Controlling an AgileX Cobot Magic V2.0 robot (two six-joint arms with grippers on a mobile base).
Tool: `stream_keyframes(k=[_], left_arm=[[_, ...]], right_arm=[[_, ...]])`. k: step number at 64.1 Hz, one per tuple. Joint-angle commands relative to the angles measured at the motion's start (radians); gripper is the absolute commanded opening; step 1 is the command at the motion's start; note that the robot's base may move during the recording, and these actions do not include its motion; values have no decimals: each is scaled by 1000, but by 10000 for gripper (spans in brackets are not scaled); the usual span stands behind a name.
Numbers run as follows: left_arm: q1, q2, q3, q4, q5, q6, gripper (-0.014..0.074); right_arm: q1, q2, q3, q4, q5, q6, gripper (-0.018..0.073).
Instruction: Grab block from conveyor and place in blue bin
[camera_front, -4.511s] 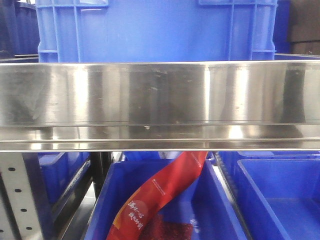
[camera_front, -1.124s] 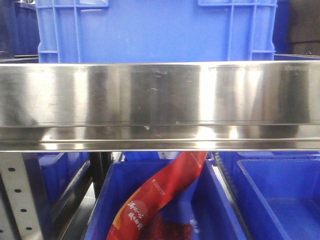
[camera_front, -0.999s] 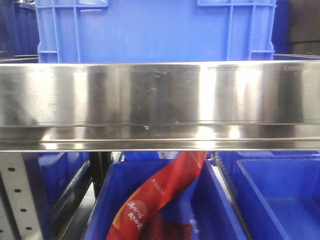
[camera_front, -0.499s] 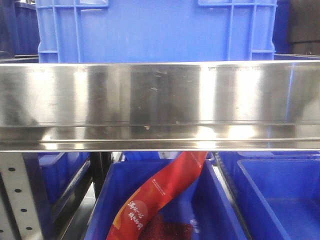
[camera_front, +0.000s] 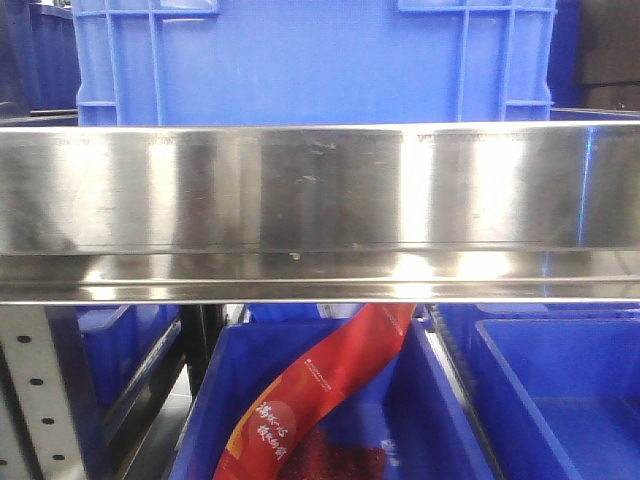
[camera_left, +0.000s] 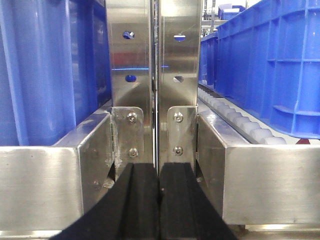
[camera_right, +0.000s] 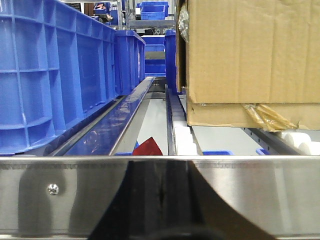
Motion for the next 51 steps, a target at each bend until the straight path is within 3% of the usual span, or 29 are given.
stream_keyframes(k=[1,51], left_arm=[[1,-6,-3,4,-18,-4,-111],[1,-6,-3,4,-18,-4,-111]], right_arm=[[-4,-4,1,-11,-22,0,-162],[-4,-4,1,-11,-22,0,-162]])
